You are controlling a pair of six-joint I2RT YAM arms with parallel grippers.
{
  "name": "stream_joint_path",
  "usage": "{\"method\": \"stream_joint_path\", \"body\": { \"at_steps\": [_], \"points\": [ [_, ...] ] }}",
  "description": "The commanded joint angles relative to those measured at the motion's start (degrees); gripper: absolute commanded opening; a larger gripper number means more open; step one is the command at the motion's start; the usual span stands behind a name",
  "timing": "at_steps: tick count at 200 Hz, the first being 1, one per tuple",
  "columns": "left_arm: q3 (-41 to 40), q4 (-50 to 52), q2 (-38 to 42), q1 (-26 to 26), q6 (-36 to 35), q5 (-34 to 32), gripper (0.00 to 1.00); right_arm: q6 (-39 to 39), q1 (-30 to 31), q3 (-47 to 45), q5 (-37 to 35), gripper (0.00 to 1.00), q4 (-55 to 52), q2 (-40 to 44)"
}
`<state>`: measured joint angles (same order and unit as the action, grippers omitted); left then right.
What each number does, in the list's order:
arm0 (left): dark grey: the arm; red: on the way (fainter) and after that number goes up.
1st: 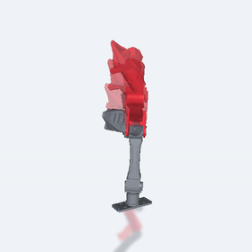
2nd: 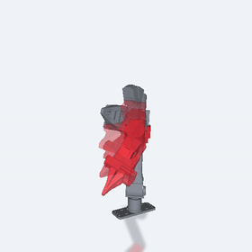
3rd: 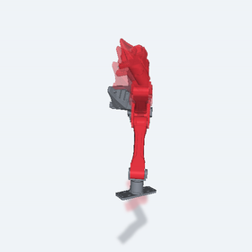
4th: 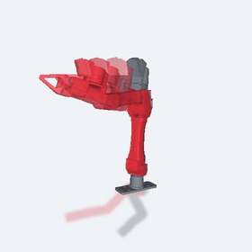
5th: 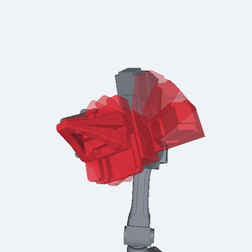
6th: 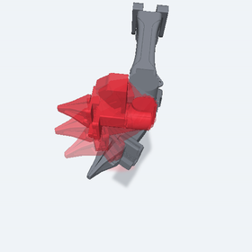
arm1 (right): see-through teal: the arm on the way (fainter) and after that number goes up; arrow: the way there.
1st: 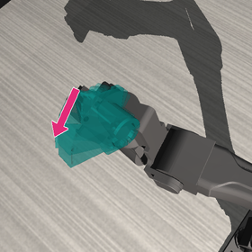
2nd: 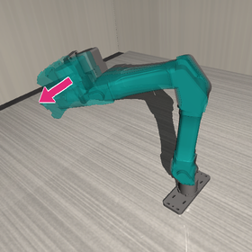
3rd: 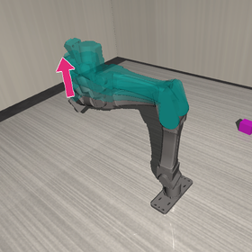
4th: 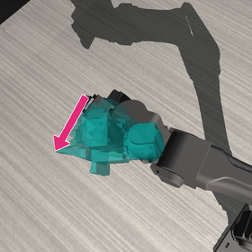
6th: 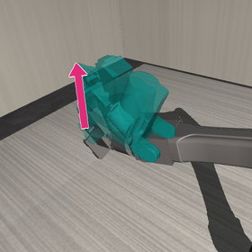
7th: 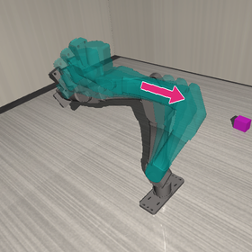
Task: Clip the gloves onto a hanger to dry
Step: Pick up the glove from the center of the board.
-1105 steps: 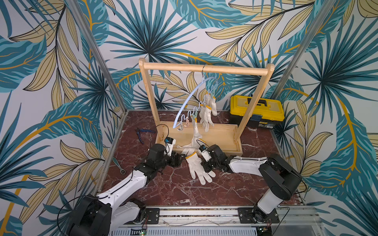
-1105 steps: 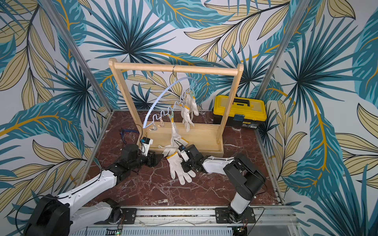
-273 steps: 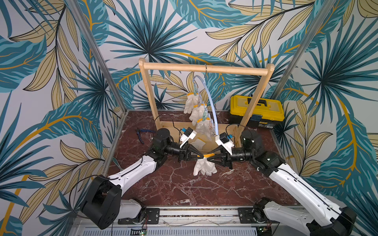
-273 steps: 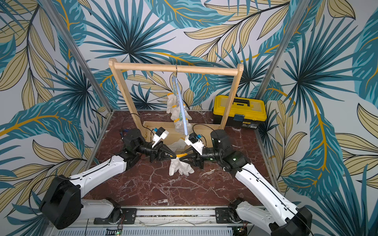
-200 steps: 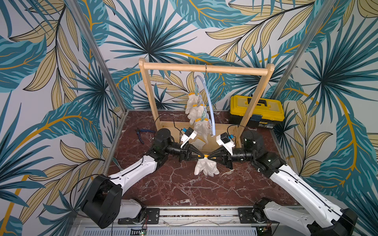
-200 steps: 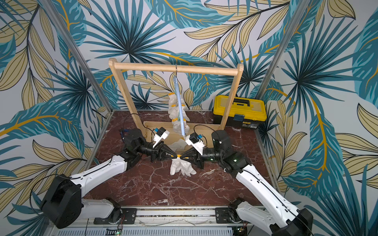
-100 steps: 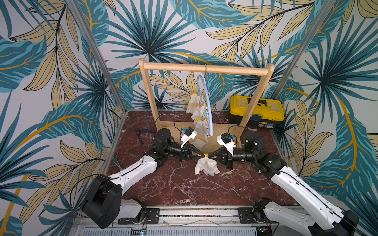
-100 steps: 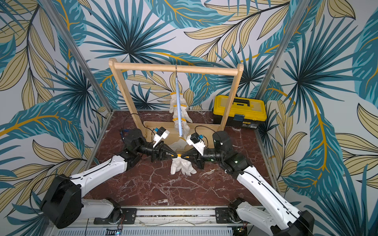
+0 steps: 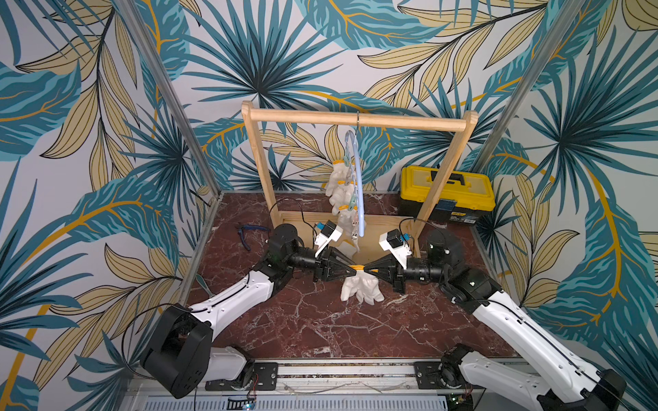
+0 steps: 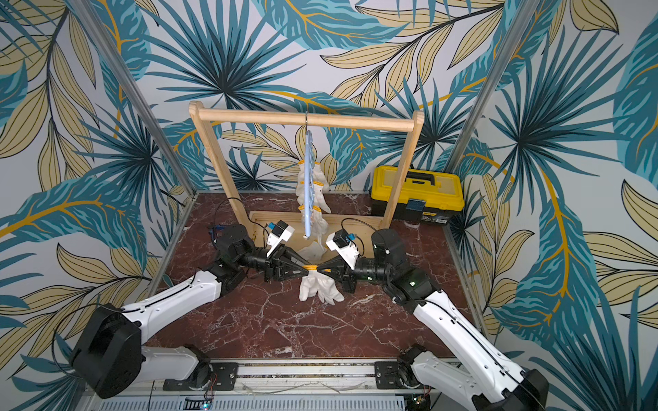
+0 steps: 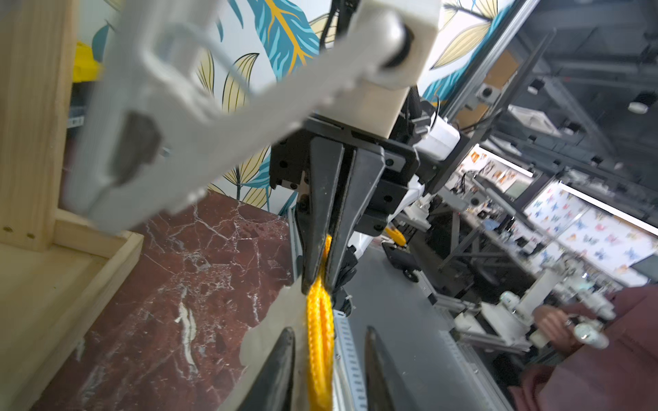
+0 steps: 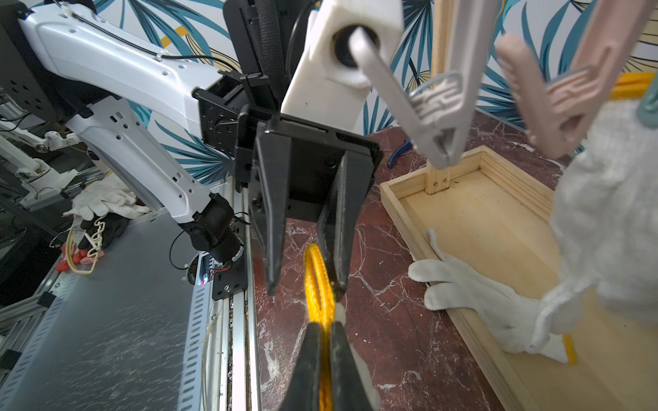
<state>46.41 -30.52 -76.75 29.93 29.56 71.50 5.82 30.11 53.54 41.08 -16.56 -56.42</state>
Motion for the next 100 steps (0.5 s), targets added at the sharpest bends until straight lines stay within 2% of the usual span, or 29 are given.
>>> {"method": "stream_joint_path", "body": {
  "at_steps": [1,16,43,70,100],
  "points": [
    [1.7,-0.1,0.4,-2.7,-4.2,-4.5,0.46,0.7,-0.9,-1.0,-3.1,0.00,-2.5,0.0],
    [1.2,0.0,0.9,-5.1,-8.0,-7.5,0.52,1.4,-1.8,-0.6,-3.6,0.00,-4.1,-0.5],
    [2.5,0.7,0.3,-7.9,-17.9,-8.6,0.57,2.9,-2.7,1.3,-4.3,0.00,-6.9,-2.0],
    [7.8,3.5,-3.0,-9.8,-26.2,-5.4,0.58,3.3,-3.0,2.4,-4.4,0.00,-7.4,-3.5],
    [15.2,3.7,-7.2,-10.9,-28.7,-0.3,0.58,2.6,-3.1,2.2,-4.3,0.00,-5.7,-4.9]
  ]
}}
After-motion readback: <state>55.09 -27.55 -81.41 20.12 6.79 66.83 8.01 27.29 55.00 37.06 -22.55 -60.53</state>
